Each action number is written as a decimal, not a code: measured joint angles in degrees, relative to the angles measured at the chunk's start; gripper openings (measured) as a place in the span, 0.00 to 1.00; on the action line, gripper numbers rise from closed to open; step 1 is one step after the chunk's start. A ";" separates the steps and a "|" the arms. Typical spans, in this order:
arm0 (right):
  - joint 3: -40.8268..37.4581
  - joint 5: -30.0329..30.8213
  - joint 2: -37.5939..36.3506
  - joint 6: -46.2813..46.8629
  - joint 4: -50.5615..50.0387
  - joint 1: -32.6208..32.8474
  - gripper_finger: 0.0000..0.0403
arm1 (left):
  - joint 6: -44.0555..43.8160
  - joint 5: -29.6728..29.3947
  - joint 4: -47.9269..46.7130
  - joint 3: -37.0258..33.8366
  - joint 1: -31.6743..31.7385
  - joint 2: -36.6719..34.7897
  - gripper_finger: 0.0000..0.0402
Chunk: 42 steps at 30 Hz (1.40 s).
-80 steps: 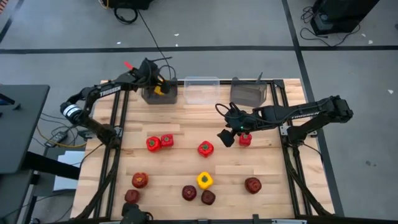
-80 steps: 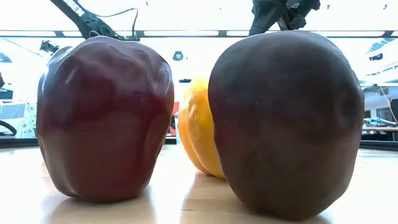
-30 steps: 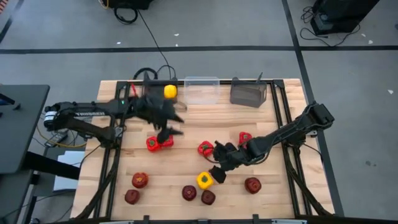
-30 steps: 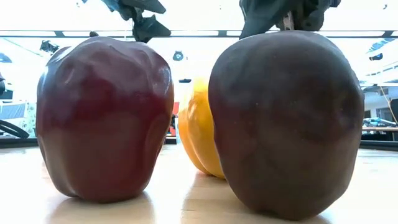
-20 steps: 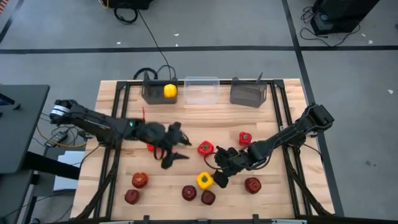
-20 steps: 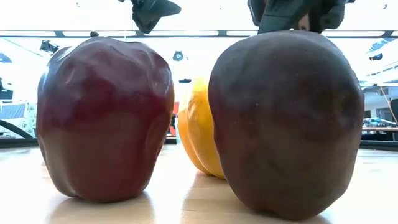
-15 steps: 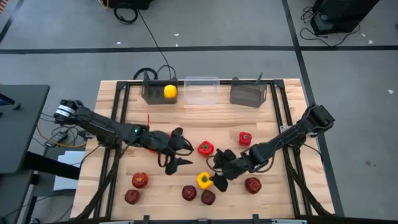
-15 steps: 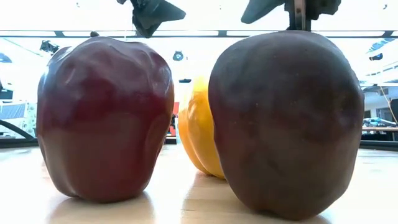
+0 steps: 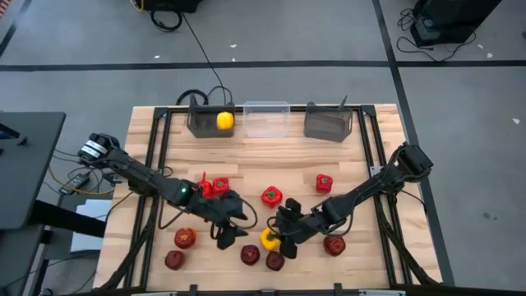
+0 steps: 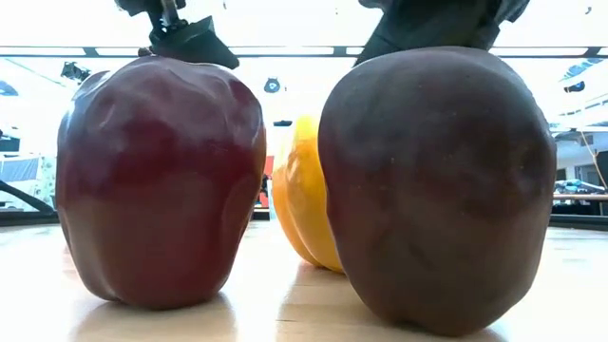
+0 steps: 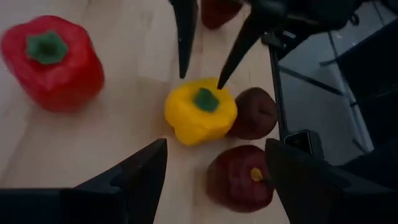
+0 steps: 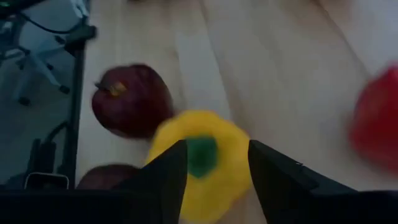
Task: Sort produce into baskets
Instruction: Put the yellow bell pepper into the left black bin
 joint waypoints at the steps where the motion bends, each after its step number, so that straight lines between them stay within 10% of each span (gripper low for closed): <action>1: -0.02 0.33 0.43 -1.50 1.52 0.16 0.44 | 1.15 -0.27 -0.56 -0.03 -0.62 0.17 0.69; 42: 0.00 -10.53 3.77 -2.52 5.02 -3.56 0.25 | 4.22 -3.97 -15.09 -0.01 -3.29 1.60 0.69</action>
